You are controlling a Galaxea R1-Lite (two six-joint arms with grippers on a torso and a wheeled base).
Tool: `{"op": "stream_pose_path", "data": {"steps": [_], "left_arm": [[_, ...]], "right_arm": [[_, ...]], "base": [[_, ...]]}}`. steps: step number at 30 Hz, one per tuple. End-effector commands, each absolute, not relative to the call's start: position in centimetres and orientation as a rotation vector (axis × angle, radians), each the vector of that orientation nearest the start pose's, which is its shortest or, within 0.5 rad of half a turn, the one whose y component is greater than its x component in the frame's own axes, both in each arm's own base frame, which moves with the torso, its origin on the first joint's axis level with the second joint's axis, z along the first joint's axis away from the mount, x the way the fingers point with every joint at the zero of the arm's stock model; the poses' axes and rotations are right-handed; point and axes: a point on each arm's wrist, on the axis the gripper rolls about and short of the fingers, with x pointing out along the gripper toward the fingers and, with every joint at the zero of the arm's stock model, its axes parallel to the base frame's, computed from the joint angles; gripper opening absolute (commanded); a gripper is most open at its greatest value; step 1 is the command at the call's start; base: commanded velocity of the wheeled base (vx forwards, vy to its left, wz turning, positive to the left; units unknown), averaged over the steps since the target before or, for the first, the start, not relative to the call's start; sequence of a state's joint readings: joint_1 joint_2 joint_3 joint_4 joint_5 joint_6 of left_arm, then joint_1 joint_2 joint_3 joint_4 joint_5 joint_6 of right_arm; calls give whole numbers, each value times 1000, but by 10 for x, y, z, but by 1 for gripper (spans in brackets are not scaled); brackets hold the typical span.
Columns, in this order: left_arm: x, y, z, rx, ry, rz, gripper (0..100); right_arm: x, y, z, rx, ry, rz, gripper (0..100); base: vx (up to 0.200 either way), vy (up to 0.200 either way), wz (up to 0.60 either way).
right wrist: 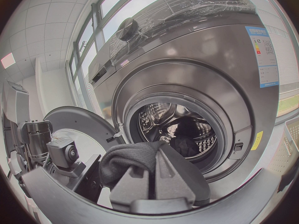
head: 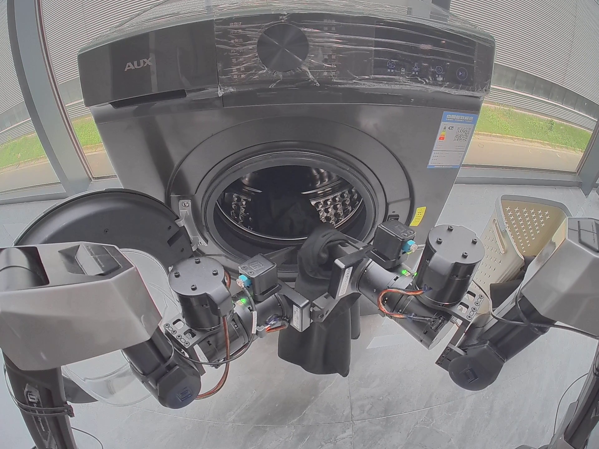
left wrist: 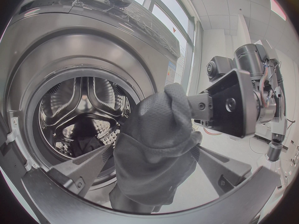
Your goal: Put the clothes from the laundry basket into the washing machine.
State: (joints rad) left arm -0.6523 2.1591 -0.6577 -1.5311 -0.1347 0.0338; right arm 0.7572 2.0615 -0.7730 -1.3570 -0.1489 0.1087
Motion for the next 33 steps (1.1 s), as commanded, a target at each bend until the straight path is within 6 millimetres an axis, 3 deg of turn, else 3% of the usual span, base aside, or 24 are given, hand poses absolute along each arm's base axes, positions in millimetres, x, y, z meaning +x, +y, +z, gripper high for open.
{"op": "stream_pose_path", "data": {"steps": [1, 2, 19, 20, 23, 33], "left_arm": [[287, -222, 74, 28, -27, -776, 100], [287, -222, 73, 29, -25, -774, 0], [282, -217, 85, 21, -49, -771, 0], [282, -217, 85, 19, -50, -769, 0], [283, -213, 89, 17, -59, -757, 0], [284, -188, 112, 7, -110, -710, 0]], "right_arm": [[267, 249, 123, 134, -26, 613, 0], [266, 249, 123, 134, -25, 615, 0], [261, 249, 119, 147, 2, 623, 0], [260, 249, 120, 148, 1, 625, 100], [259, 244, 117, 142, 14, 613, 100], [244, 194, 113, 102, 90, 538, 100]], "base": [[0, 0, 0], [0, 0, 0], [0, 0, 0], [0, 0, 0], [0, 0, 0], [0, 0, 0]]}}
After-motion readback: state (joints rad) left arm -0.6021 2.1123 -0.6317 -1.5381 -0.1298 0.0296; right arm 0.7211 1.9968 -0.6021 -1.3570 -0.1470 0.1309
